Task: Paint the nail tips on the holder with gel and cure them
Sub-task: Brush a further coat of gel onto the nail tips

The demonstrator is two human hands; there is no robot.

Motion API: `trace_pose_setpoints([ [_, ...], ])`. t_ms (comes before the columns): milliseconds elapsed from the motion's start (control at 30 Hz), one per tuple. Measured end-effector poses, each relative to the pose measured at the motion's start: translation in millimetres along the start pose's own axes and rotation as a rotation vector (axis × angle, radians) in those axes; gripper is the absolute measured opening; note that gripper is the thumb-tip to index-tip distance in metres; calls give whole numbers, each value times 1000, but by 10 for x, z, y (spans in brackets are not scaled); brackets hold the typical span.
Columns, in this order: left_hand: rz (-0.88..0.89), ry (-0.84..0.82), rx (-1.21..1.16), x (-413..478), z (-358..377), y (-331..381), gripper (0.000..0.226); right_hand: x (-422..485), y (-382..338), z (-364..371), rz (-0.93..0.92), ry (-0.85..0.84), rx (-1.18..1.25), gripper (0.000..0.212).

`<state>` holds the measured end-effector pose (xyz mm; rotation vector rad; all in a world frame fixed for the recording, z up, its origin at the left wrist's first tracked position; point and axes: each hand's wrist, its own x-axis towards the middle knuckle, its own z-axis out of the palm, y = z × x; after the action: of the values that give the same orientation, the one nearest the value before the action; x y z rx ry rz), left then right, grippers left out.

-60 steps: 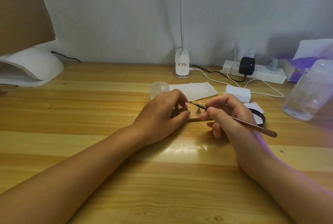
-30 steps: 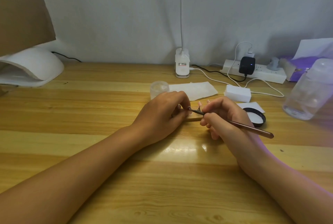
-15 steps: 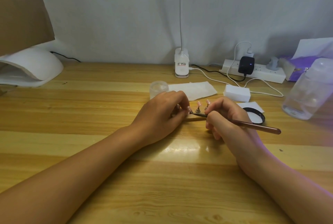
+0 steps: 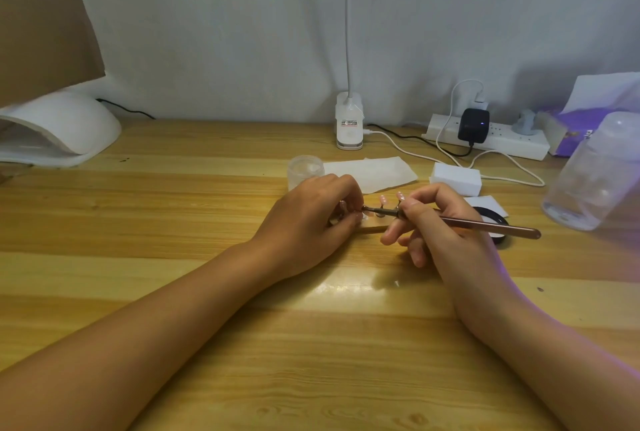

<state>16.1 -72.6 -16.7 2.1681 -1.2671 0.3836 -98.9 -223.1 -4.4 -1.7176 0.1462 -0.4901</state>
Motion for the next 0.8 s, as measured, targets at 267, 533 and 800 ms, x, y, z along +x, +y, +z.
trace_pose_setpoints([
  [267,5,0,-9,1,2,0,10,-9,-25,14,19,4,-36,13],
  [533,6,-9,-9,0,5,-6,19,-1,-29,1,47,5,2,8],
  [800,3,-9,-1,2,13,-13,13,14,0,-18,49,4,-23,3],
])
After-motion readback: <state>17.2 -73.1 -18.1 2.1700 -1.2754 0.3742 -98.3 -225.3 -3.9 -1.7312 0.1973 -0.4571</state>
